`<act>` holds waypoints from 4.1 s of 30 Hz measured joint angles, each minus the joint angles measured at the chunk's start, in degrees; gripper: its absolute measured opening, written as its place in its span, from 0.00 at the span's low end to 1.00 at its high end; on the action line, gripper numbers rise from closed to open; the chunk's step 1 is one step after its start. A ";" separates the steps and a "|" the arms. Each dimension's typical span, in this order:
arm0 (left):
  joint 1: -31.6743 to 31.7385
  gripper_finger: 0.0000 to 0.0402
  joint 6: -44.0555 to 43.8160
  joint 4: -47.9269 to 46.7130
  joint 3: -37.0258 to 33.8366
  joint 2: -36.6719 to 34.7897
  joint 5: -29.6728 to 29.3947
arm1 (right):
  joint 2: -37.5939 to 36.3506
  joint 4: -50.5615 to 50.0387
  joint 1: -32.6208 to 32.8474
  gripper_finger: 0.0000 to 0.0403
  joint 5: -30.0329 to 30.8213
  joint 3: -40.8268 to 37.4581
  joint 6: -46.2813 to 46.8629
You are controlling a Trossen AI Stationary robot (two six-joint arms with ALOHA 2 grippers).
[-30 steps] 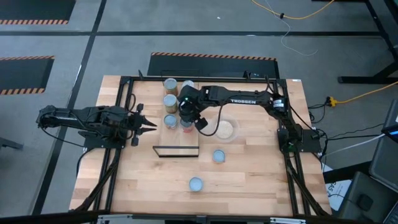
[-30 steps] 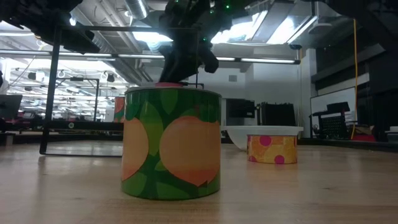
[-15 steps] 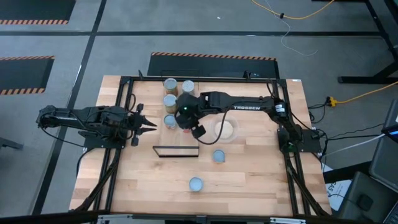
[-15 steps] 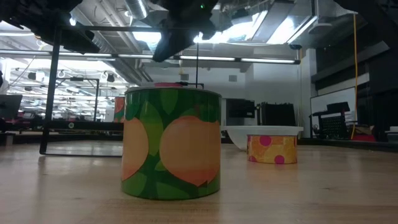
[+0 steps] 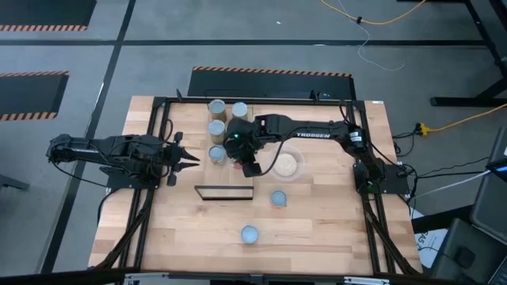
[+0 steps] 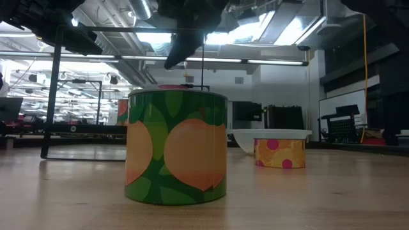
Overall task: Pick and place cans onto a shelf
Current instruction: Put the small canned mixed fruit can on the shelf
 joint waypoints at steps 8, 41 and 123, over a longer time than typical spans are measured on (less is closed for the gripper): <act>-0.01 0.14 0.00 -0.04 -0.01 0.01 0.00 | 2.21 -0.06 -0.10 0.28 -1.69 -0.01 -0.07; -0.01 0.14 0.00 -0.09 -0.02 0.00 0.20 | 4.07 -0.65 -0.21 0.04 4.88 -0.09 -0.54; -0.01 0.14 0.00 -0.09 -0.02 -0.01 0.20 | 6.32 -7.80 -3.85 0.03 -6.37 3.78 -18.08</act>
